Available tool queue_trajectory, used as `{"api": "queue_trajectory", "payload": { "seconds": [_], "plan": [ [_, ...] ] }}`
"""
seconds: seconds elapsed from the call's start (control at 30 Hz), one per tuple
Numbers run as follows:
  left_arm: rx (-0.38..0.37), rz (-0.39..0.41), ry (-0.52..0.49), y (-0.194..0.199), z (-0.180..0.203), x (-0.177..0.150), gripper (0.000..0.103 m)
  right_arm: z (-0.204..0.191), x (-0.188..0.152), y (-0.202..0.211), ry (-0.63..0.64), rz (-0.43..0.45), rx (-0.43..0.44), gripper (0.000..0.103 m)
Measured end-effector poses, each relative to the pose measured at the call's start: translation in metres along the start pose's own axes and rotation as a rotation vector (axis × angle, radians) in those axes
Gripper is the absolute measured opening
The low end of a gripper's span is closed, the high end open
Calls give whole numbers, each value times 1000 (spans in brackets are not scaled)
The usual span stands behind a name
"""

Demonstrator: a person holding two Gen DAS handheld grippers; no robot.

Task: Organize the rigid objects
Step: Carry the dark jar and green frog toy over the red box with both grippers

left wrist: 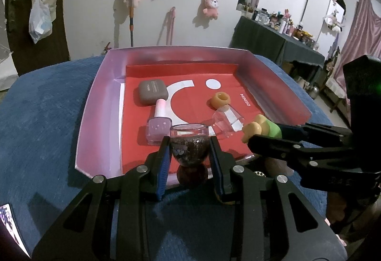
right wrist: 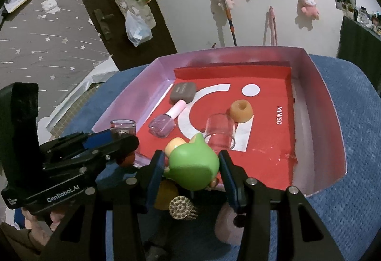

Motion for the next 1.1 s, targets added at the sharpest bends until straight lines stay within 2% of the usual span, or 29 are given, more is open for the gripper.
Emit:
{"api": "queue_trajectory", "payload": {
  "seconds": [0.27, 0.53, 0.8, 1.1],
  "plan": [
    [-11, -56, 4, -22, -2, 3, 29, 7, 3, -20, -13, -58, 14, 49],
    [-28, -130, 58, -48, -18, 2, 29, 9, 1, -37, -11, -101, 11, 49],
    [-3, -125, 61, -58, -23, 9, 29, 16, 3, -51, -14, -110, -24, 49],
    [39, -108, 70, -71, -31, 20, 29, 28, 16, -58, -20, -66, -110, 49]
  ]
}}
Point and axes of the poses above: each gripper's, at about its wrist camera, not at the fingertips, and y roughly against the way its jaws point, z to its right, x to its top, the point moved 2 cm from there along -y, roughly the way its jaws point, and after that the axes turned 1 degree about x, right-handed, at the moved point
